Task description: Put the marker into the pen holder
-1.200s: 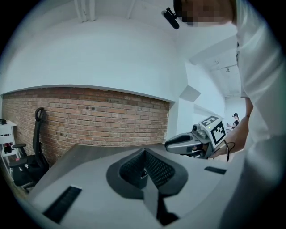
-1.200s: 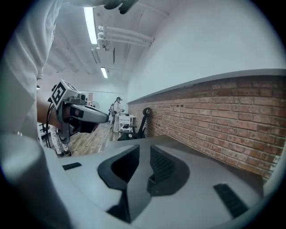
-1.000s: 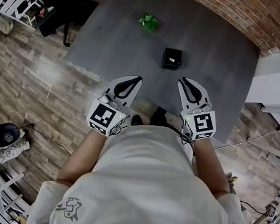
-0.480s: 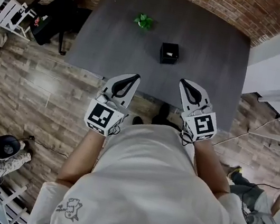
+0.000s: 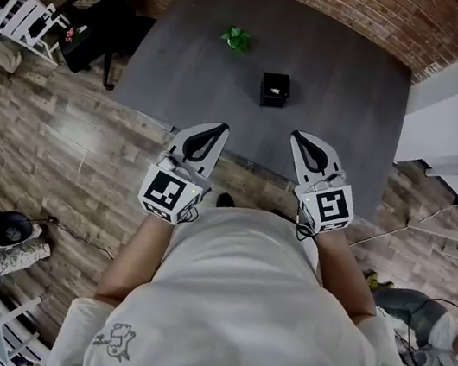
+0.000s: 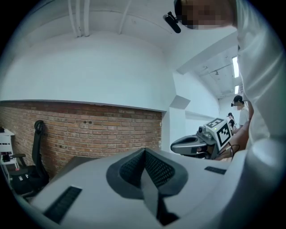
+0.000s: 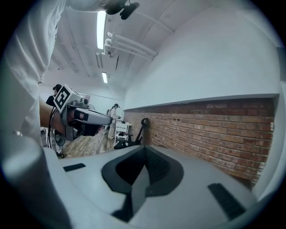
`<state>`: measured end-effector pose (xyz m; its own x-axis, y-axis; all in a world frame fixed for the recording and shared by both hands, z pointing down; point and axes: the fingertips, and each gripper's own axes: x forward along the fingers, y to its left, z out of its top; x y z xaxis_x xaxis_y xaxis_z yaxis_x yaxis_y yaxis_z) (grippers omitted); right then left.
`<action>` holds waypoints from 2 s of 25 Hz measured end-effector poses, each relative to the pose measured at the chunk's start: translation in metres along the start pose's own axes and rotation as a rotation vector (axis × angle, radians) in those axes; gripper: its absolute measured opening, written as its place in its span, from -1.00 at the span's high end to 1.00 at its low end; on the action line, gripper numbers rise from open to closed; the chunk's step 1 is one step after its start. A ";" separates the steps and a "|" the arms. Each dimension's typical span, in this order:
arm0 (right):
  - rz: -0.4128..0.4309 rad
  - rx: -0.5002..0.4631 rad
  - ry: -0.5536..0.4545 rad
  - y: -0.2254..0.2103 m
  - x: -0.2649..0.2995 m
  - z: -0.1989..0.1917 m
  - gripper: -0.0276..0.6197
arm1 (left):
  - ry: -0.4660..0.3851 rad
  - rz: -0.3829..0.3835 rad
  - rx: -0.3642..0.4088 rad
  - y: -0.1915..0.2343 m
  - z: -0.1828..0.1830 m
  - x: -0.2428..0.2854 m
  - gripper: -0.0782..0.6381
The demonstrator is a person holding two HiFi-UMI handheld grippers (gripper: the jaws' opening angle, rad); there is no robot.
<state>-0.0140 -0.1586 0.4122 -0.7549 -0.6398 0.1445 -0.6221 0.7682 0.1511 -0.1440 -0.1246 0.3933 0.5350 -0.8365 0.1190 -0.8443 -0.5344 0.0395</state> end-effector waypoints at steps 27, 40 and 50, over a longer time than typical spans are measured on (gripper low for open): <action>0.216 0.050 -0.033 -0.074 -0.134 -0.043 0.90 | 0.036 0.193 -0.051 -0.155 -0.007 0.056 0.75; 0.202 0.027 -0.042 -0.033 -0.156 -0.026 0.90 | 0.021 0.173 -0.038 -0.169 -0.009 0.008 0.75; 0.192 0.020 -0.046 0.044 -0.169 0.000 0.90 | 0.011 0.153 -0.059 -0.162 -0.012 -0.070 0.75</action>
<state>0.0863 -0.0161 0.3944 -0.8683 -0.4803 0.1239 -0.4697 0.8765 0.1058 -0.0447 0.0219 0.3907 0.3999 -0.9059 0.1391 -0.9164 -0.3925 0.0783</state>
